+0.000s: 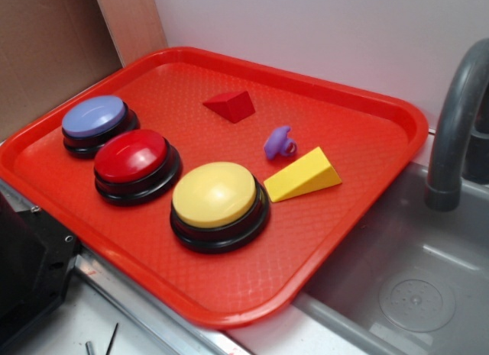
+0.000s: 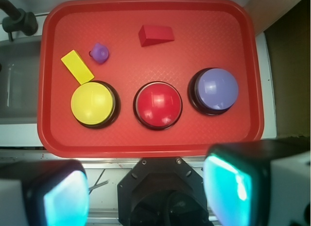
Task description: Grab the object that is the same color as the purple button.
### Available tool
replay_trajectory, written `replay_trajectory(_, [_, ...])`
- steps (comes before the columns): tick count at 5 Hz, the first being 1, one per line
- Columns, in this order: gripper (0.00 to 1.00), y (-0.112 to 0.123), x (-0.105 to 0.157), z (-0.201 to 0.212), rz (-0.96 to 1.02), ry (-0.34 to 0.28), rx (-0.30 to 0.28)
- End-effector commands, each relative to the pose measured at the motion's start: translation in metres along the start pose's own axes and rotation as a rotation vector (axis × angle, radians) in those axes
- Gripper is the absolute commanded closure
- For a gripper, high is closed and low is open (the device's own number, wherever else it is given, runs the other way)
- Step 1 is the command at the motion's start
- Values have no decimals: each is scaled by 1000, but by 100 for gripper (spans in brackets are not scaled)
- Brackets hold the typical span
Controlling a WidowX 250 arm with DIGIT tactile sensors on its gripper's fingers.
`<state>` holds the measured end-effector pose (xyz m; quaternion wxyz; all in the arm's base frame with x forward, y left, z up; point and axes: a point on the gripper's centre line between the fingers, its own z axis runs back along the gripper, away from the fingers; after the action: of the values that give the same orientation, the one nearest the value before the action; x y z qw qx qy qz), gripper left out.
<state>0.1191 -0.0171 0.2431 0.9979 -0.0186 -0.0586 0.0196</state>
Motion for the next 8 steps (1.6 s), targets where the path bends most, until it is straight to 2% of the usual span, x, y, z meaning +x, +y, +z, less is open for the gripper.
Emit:
replay_trajectory(1, [0,0,0,0,0,0,0])
replay_trajectory(3, [0,-5,25,-32,351,6,35])
replay_trajectory(4, [0,-15,38,-47,506,8,7])
replay_trajectory(5, [0,-33,60,-72,695,-33,26])
replay_trajectory(7, [0,-41,100,-120,869,-109,57])
replay_trajectory(8, [0,-46,117,-146,883,-102,78])
